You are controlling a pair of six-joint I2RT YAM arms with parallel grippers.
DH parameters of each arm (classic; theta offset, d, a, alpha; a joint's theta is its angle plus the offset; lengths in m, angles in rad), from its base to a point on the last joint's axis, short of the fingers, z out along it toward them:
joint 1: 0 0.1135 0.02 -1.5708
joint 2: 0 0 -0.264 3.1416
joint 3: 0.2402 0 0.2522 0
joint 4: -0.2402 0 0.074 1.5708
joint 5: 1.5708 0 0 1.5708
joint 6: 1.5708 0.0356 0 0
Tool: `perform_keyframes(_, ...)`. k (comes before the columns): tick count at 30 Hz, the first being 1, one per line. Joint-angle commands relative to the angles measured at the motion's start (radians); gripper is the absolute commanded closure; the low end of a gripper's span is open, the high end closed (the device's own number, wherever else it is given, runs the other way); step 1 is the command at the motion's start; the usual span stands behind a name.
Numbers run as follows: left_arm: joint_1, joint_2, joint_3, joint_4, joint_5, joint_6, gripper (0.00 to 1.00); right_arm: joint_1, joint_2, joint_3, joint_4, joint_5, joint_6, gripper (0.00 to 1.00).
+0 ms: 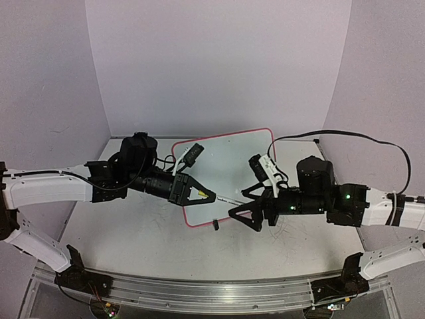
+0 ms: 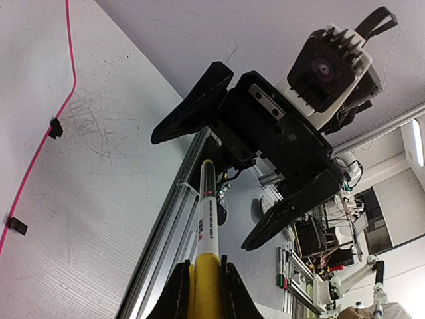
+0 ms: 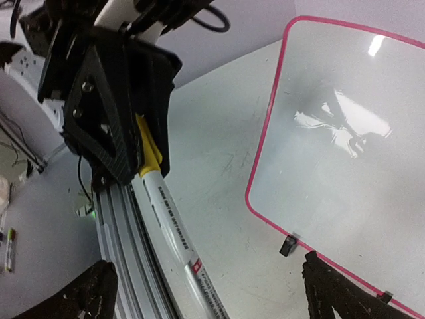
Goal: Write a sentence on the whiteboard
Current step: Pass from the right arm to the left
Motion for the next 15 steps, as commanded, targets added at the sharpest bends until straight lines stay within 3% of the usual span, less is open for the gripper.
perform_keyframes(1,0.002,-0.041,0.064,0.071,-0.079,0.009,1.0,-0.001,-0.088,-0.092,0.35,0.141,0.356,0.02)
perform_keyframes(8,0.003,-0.052,0.077,0.132,-0.118,-0.026,1.0,-0.018,-0.105,-0.11,0.572,0.006,0.55,0.03)
perform_keyframes(12,0.002,-0.071,0.066,0.195,-0.105,-0.068,1.0,-0.038,-0.083,-0.083,0.582,-0.031,0.579,0.17)
perform_keyframes(15,0.001,-0.086,0.056,0.23,-0.09,-0.091,1.0,-0.059,-0.07,-0.074,0.581,-0.051,0.582,0.22)
